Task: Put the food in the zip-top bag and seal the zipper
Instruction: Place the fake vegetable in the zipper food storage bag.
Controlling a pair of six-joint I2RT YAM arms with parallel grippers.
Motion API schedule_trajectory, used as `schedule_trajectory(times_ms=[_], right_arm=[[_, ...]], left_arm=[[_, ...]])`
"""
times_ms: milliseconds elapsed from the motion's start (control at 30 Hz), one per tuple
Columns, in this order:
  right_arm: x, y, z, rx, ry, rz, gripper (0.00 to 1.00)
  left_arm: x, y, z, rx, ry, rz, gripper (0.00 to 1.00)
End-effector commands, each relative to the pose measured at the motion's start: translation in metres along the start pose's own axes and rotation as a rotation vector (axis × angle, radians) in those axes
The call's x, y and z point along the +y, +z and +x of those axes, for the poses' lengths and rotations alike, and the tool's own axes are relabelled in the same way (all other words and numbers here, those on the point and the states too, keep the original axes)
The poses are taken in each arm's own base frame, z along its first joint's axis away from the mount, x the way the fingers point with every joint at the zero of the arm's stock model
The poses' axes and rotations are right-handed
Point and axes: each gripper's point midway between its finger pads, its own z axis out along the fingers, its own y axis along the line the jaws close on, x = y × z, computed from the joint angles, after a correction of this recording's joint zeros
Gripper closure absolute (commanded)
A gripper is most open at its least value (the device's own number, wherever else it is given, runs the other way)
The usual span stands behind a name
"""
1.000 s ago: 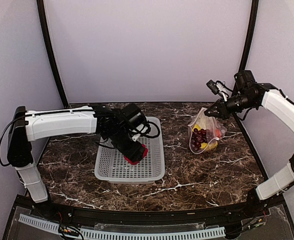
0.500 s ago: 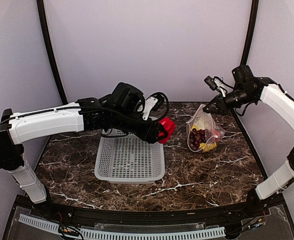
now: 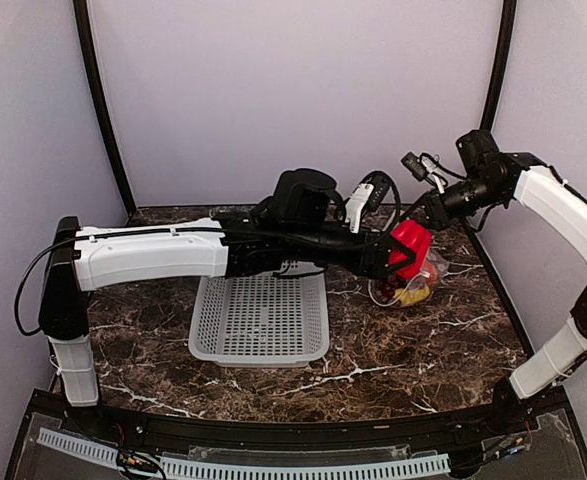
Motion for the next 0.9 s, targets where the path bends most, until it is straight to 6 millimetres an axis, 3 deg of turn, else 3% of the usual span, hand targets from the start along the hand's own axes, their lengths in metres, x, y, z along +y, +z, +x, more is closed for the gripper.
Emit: schedule_trajectory(times_ms=[0, 333, 567, 867], right_arm=[[0.009, -0.008, -0.026, -0.067, -0.035, -0.02, 1.0], [0.014, -0.013, -0.027, -0.078, -0.033, -0.023, 1.0], [0.023, -0.018, -0.028, -0.089, -0.042, -0.028, 1.0], [0.047, -0.004, -0.018, -0.06, -0.051, -0.126, 1.0]], left_arm=[[0.0, 0.012, -0.016, -0.064, -0.071, 0.014, 0.67], [0.035, 0.026, 0.004, -0.055, -0.087, -0.104, 0.67], [0.079, 0.025, 0.019, -0.031, -0.151, -0.248, 0.68], [0.118, 0.026, 0.02, -0.069, -0.278, -0.345, 0.71]])
